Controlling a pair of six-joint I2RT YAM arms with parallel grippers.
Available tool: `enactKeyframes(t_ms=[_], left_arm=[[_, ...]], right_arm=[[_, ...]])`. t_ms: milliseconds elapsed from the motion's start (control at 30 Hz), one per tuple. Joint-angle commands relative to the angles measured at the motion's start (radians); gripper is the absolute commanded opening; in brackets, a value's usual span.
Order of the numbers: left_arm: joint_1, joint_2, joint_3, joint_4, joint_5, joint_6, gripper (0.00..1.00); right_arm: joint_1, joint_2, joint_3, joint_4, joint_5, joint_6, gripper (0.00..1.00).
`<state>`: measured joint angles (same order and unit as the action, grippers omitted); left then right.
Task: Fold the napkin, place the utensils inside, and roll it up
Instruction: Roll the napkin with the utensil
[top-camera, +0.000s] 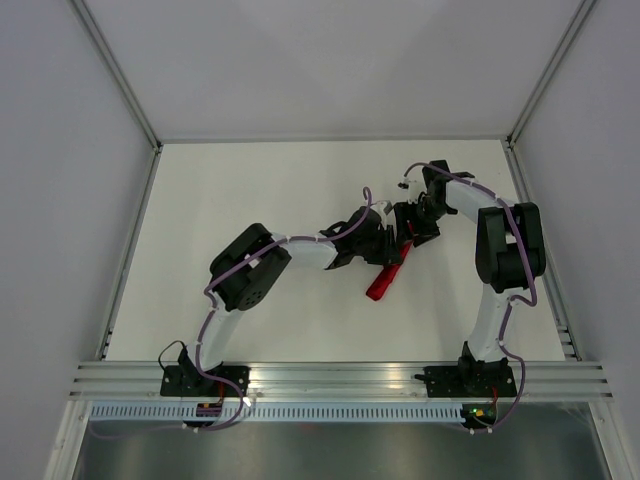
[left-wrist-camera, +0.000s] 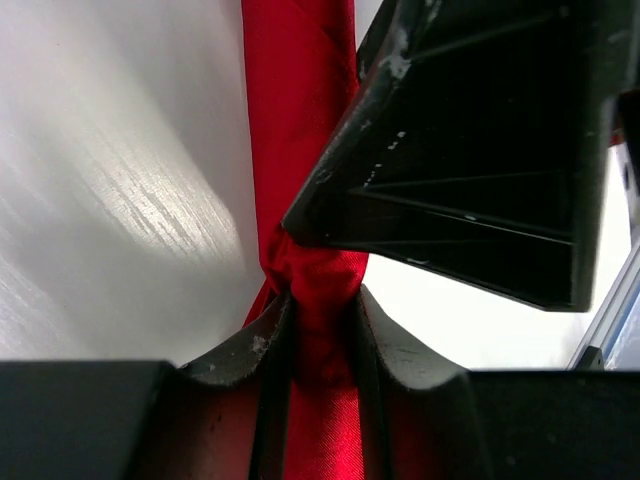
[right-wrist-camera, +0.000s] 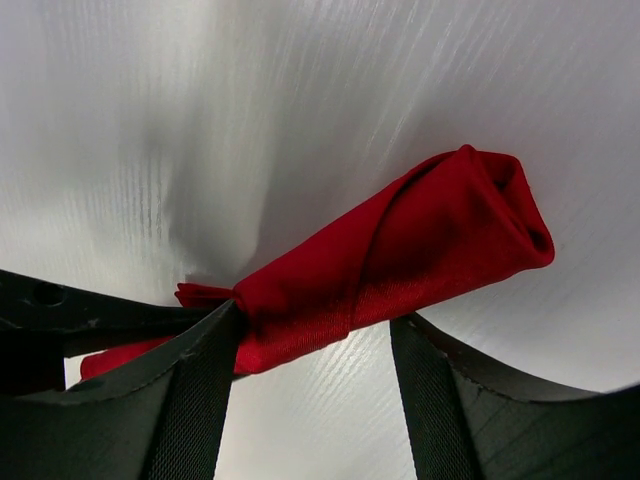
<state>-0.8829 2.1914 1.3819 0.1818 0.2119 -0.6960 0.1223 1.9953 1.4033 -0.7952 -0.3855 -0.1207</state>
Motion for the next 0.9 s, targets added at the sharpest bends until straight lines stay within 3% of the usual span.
enactKeyframes(t_ms=[0, 267, 467, 867], left_arm=[[-0.018, 0.080, -0.018, -0.133, -0.006, -0.048, 0.32], [-0.018, 0.053, -0.024, -0.117, -0.003, -0.031, 0.46], [-0.005, -0.013, -0.023, -0.117, -0.029, 0.006, 0.51], [0.032, -0.159, -0.063, -0.131, -0.045, 0.061, 0.51]], right_arm=[[0.004, -0.040, -0.012, 0.036, 0.060, 0.062, 0.66], [0.008, 0.013, 0.040, 0.088, 0.157, 0.076, 0.43], [0.033, 0.059, 0.131, 0.097, 0.287, 0.062, 0.41], [0.112, 0.217, 0.351, 0.088, 0.488, 0.035, 0.42]])
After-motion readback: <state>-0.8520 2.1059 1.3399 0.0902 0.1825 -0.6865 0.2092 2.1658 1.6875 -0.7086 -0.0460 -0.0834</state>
